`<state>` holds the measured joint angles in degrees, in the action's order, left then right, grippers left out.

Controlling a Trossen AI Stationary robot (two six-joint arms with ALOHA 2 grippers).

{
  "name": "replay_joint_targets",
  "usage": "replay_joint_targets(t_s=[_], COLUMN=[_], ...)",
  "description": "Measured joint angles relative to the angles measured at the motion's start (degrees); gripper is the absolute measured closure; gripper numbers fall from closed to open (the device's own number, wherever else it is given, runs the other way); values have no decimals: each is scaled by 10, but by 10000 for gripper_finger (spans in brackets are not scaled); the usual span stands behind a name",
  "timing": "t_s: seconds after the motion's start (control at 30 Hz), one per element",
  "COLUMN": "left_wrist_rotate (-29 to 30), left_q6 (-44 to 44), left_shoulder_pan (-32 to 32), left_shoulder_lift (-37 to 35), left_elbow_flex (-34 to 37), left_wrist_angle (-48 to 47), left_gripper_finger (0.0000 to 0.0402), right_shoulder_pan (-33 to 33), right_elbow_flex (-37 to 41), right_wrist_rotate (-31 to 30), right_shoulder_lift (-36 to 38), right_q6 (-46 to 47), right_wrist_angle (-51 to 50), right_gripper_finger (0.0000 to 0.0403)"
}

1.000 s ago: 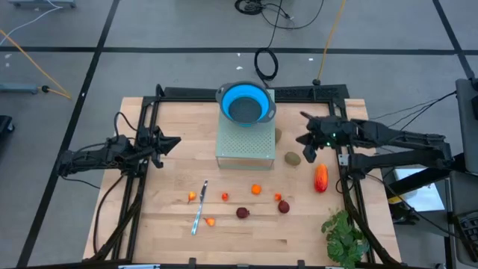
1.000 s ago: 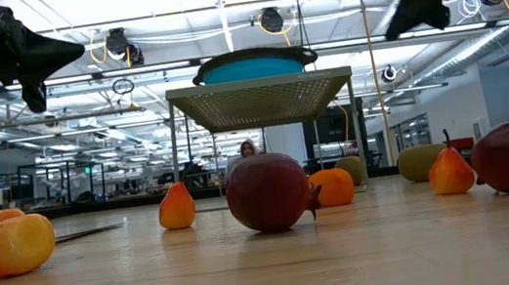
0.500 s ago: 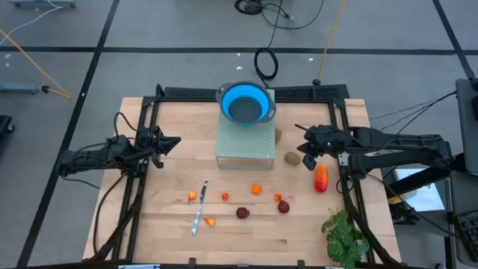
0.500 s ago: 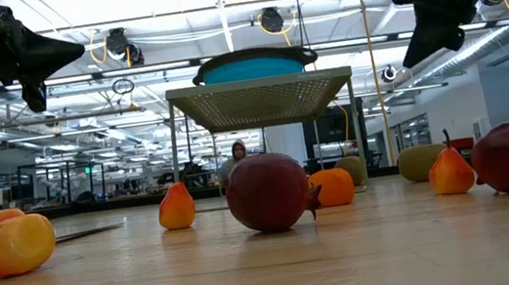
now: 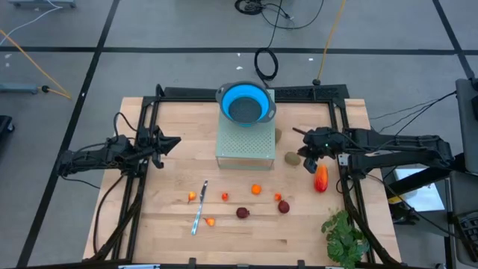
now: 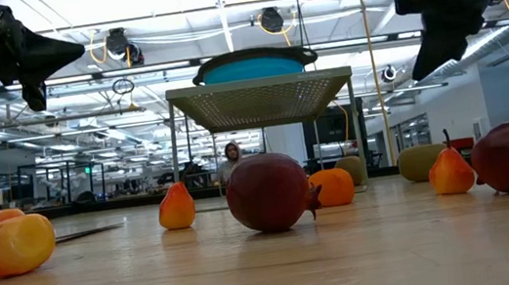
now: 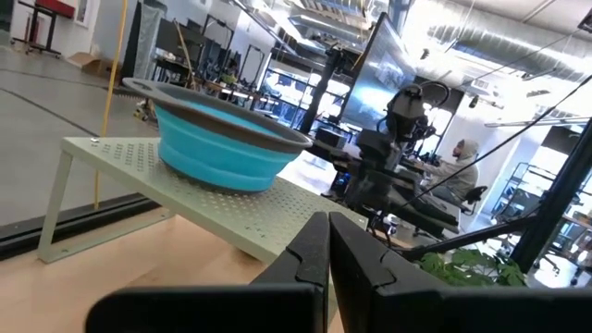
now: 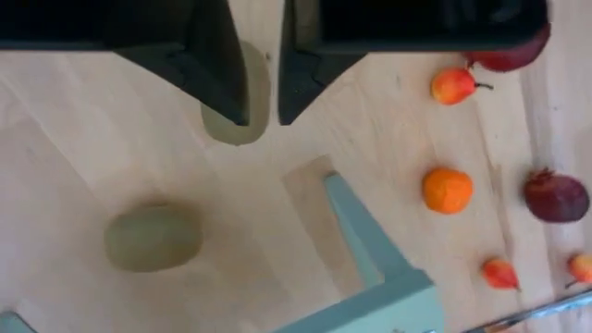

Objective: Pick & Place Fruit
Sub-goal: Put the bottom kiwi into the blue strainer bowl on the shelf

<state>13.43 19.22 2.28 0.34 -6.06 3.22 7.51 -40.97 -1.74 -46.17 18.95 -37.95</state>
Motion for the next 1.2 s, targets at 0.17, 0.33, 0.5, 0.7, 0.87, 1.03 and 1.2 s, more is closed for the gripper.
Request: replay_joint_targets(t_s=[0.17,0.33,0.5,0.7,0.87,1.03,1.2], left_wrist_rotate=[0,0,0,0,0,0,0], left_q6=[0,0,0,0,1,1,1], left_shoulder_pan=[0,0,0,0,0,0,0], left_shoulder_lift=[0,0,0,0,0,0,0], left_elbow_flex=[0,0,0,0,0,0,0], left_wrist_angle=[0,0,0,0,0,0,0], left_gripper_finger=[392,392,392,392,392,392,392], right_shoulder_pan=[0,0,0,0,0,0,1], right_elbow_flex=[0,0,0,0,0,0,0], right_wrist_rotate=[15,22,21,20,19,1,-1], right_shoulder_lift=[0,-5,-21,-52,-89,-132,-170], right_q6=[-24,-38,-51,-65,-87,-123,-135], right_wrist_angle=[0,0,0,0,0,0,5], right_gripper_finger=[274,204,139,84,64,62,63])
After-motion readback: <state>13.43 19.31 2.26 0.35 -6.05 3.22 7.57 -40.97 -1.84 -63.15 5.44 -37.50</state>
